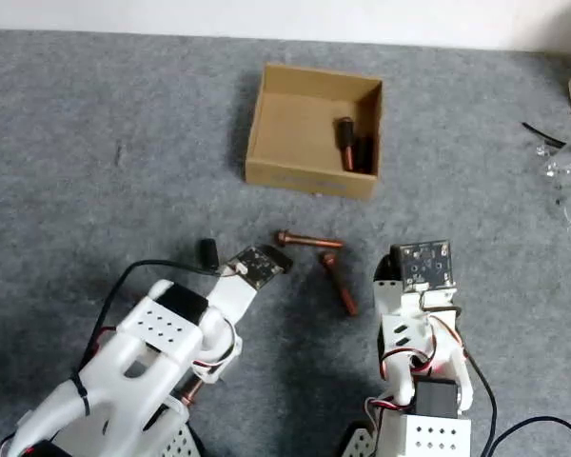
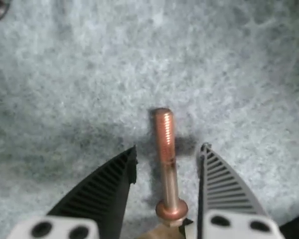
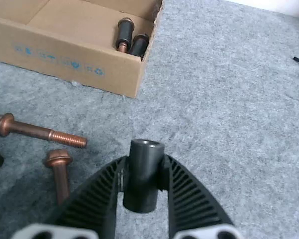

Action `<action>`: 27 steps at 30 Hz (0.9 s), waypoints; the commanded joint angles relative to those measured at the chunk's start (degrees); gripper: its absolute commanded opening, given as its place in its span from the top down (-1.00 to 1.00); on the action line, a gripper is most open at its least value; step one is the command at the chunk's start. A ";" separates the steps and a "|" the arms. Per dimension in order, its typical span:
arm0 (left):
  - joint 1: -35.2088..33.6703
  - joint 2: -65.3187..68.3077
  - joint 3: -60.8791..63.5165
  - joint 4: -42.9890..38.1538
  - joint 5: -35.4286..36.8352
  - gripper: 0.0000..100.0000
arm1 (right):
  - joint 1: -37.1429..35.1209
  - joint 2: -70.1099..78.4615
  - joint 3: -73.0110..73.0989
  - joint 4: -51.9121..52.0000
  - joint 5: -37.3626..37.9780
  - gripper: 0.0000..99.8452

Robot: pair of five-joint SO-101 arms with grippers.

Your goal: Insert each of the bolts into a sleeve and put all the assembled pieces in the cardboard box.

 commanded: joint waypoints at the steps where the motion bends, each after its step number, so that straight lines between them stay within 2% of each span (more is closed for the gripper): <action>1: 0.48 -0.66 -0.13 -0.79 -0.53 0.60 | 0.84 -0.84 4.53 -2.42 0.79 0.99; 20: 0.40 -0.57 2.15 -4.04 -0.79 0.61 | 0.84 -0.84 4.53 -2.42 0.88 0.99; 22: 0.48 -0.57 2.15 -4.04 -0.79 0.72 | 0.84 -0.84 4.53 -2.42 0.88 0.99; 25: 0.57 -0.57 2.24 -4.04 -0.88 1.00 | 0.84 -0.84 4.53 -2.42 0.88 0.99; 27: 0.48 -0.57 2.24 -4.13 -0.88 0.95 | 0.84 -0.84 4.53 -2.42 0.88 0.99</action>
